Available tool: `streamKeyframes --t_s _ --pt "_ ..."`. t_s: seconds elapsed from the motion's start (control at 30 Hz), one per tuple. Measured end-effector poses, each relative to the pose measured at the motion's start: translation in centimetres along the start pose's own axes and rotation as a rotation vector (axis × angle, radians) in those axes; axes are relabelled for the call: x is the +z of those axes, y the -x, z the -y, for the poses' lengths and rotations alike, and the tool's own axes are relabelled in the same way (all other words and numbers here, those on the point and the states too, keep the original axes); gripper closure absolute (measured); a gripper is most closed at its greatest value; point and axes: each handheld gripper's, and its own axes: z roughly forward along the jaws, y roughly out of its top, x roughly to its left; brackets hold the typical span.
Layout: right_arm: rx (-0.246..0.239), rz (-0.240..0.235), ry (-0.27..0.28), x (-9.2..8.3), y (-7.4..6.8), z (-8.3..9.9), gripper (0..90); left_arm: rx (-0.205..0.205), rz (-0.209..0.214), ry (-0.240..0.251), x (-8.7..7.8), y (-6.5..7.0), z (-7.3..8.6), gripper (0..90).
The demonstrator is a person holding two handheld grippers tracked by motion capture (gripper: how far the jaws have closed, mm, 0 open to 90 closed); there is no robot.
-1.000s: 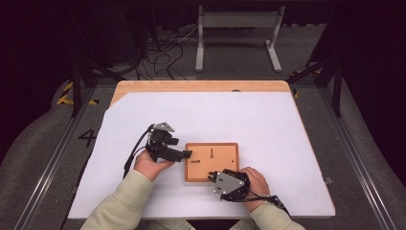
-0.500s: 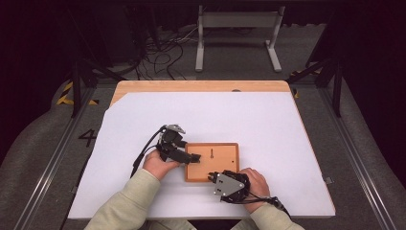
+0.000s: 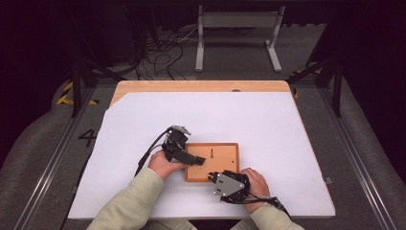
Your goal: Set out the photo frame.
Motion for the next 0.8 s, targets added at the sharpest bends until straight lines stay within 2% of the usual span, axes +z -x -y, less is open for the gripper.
streamKeyframes --t_s 0.13,0.17,0.37,0.57,0.67,0.73,0.8 --pt "0.000 0.004 -0.001 0.0 0.0 0.0 84.5 0.026 0.027 -0.013 0.3 0.4 -0.1 17.7" --pt "-0.002 0.004 0.000 0.0 0.0 0.0 84.5 0.028 0.021 -0.016 0.3 0.5 -0.1 18.5" --pt "-0.008 0.004 0.002 0.0 0.0 0.0 84.4 0.003 0.055 -0.006 -0.1 0.2 0.0 24.9" --pt "-0.004 -0.008 -0.004 -0.1 0.0 -0.1 83.8 0.024 0.077 0.008 -0.5 0.1 0.0 29.1" --pt "0.013 -0.048 -0.001 -0.4 0.4 -0.1 79.2 0.038 0.084 0.016 -0.8 0.1 0.1 31.8" --pt "0.024 -0.089 0.032 -0.9 0.7 -0.2 70.5 0.045 0.087 0.020 -0.9 0.2 0.1 33.1" --pt "0.037 -0.104 0.051 -1.4 0.9 -0.5 61.7 0.054 0.090 0.027 -1.1 0.3 0.1 34.8"
